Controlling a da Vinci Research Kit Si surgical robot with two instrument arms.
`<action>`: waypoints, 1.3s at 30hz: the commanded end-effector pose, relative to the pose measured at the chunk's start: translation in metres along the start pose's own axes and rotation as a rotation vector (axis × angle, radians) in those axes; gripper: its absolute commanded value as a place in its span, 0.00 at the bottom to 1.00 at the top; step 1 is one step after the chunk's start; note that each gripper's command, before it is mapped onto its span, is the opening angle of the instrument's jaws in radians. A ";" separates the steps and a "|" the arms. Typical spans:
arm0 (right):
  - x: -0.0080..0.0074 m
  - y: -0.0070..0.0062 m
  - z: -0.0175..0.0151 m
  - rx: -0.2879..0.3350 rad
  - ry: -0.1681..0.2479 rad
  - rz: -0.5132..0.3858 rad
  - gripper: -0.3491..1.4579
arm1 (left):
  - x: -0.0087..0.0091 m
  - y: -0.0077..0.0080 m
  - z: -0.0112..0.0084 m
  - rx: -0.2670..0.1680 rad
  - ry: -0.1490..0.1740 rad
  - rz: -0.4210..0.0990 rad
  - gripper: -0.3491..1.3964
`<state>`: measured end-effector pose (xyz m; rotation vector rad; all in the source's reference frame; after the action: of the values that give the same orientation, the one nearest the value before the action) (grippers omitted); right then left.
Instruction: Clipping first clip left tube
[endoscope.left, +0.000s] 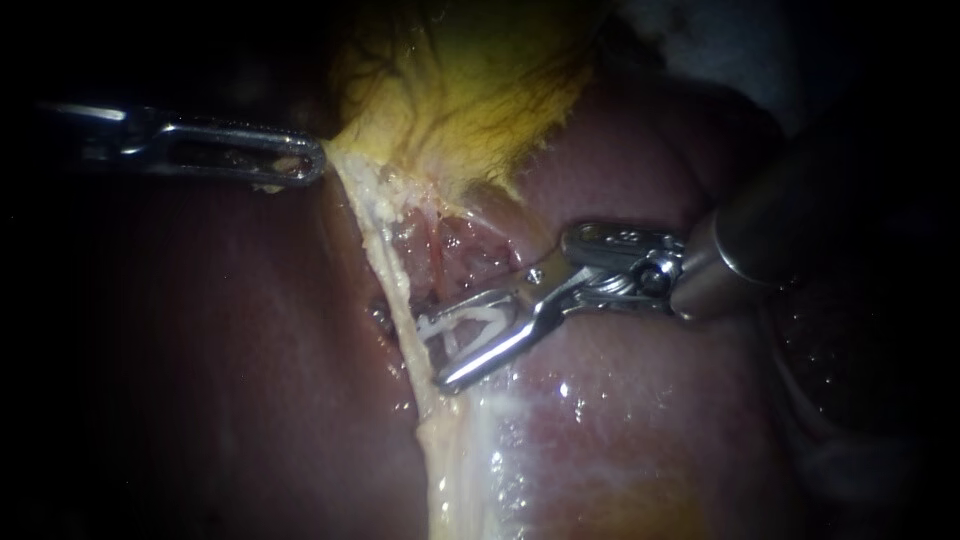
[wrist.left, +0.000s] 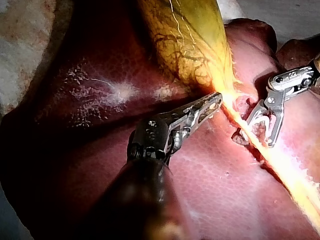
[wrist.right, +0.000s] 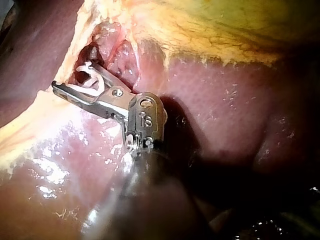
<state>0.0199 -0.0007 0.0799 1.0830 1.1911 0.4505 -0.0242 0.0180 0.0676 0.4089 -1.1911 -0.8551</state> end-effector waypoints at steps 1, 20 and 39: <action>0.0000 -0.0001 0.0000 0.007 0.002 -0.001 0.52 | 0.0000 0.0000 0.0000 0.000 0.000 0.000 0.00; 0.0012 -0.0037 0.0028 0.197 0.050 -0.013 0.50 | 0.0000 0.0000 -0.0001 0.000 0.000 0.000 0.00; 0.0015 -0.0072 0.0049 0.233 -0.014 -0.012 0.39 | 0.0000 0.0000 -0.0002 0.001 0.000 0.000 0.00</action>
<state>0.0232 -0.0051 0.0727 1.2658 1.2492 0.2938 -0.0240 0.0180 0.0675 0.4099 -1.1913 -0.8542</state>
